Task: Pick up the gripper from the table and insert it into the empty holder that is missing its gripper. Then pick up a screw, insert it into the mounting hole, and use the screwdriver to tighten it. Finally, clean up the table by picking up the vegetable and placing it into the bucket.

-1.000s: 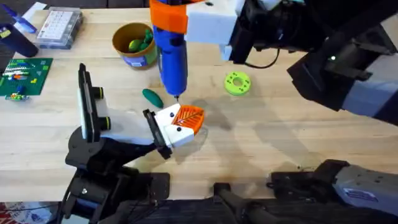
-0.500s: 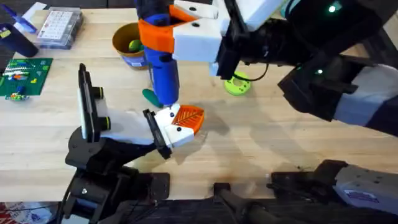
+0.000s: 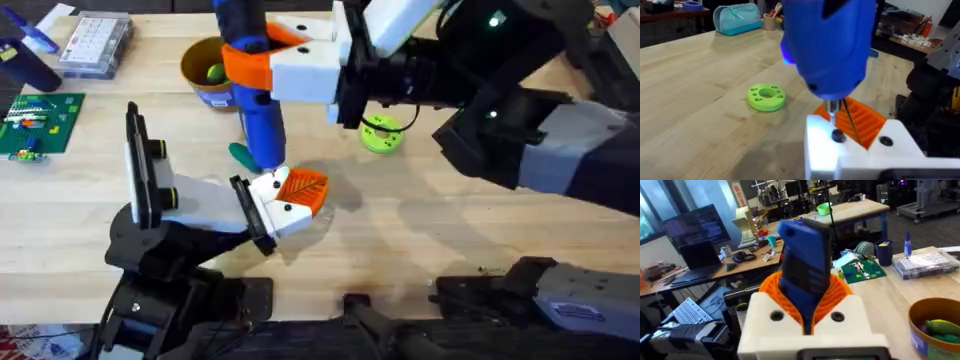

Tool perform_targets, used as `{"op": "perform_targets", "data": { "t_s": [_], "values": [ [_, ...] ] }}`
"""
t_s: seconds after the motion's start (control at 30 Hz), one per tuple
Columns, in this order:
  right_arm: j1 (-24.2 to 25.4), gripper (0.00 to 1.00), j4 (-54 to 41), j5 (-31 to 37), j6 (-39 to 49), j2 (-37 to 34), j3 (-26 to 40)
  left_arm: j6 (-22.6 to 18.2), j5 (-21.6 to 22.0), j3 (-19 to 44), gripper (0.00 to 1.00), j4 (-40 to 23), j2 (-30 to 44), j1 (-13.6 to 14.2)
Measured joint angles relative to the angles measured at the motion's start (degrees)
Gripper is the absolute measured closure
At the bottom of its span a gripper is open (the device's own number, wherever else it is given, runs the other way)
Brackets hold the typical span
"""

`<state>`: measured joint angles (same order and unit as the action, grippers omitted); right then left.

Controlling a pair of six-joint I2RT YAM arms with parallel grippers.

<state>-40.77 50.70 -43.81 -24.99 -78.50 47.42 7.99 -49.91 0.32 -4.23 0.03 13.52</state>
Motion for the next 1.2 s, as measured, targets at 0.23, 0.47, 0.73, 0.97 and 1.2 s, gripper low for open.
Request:
{"op": "perform_targets", "data": {
  "t_s": [0.23,0.47,0.73,0.97,1.2],
  "values": [
    [0.00,0.956,-0.11,-1.10,0.02,0.00,-0.04,0.00,0.00,0.00,0.981,0.00,0.00,0.00],
    [0.00,0.956,-0.72,-1.49,0.17,0.00,-0.11,0.00,0.00,0.00,0.981,0.00,0.00,0.00],
    [0.00,0.956,-0.96,-1.47,0.17,0.00,-1.03,0.00,-0.02,0.00,0.981,-0.02,0.00,0.00],
    [0.00,0.956,-0.79,-1.44,0.17,0.00,-1.11,0.00,-0.02,0.00,0.981,-0.02,0.00,0.00],
    [0.00,0.956,-0.76,-1.44,0.17,-0.04,-1.11,0.00,-0.04,0.00,0.981,-0.02,0.00,0.00]
  ]
}}
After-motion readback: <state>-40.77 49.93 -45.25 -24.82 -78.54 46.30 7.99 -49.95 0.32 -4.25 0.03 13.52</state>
